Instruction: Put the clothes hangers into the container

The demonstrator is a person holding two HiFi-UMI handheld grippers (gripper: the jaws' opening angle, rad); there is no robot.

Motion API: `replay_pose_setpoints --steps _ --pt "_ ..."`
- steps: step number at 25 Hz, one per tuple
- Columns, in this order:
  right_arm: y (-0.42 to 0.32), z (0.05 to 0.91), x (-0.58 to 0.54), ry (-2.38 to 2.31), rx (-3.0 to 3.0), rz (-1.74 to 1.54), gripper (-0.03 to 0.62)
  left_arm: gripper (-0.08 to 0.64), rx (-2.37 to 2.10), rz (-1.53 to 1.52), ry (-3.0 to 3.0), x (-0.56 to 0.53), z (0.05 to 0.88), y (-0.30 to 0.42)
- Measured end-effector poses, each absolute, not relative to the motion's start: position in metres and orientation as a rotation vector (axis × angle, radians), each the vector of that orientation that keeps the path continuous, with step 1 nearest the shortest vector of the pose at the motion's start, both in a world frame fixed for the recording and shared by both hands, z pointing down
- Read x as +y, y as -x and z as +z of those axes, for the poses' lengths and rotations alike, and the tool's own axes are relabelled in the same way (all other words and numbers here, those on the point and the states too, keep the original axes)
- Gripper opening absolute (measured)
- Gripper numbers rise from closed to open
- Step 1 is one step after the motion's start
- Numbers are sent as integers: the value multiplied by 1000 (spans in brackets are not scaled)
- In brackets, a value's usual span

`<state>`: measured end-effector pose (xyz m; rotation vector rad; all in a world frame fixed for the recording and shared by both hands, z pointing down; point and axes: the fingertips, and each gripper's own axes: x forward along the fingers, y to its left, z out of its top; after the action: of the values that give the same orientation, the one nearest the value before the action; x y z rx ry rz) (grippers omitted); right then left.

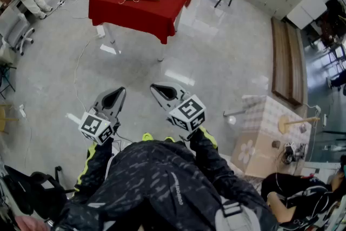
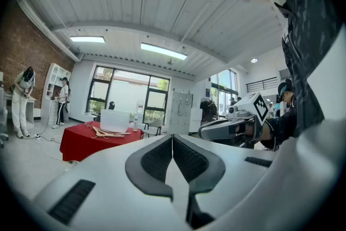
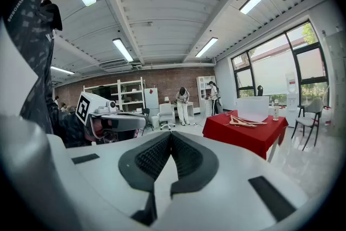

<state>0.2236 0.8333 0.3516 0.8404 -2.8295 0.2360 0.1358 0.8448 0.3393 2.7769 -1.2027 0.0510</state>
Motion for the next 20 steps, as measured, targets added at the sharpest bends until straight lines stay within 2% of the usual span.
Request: replay_pose_setpoints --steps 20 --pt "-217 360 841 -843 -2794 261 15 12 -1177 14 -2760 850 341 -135"
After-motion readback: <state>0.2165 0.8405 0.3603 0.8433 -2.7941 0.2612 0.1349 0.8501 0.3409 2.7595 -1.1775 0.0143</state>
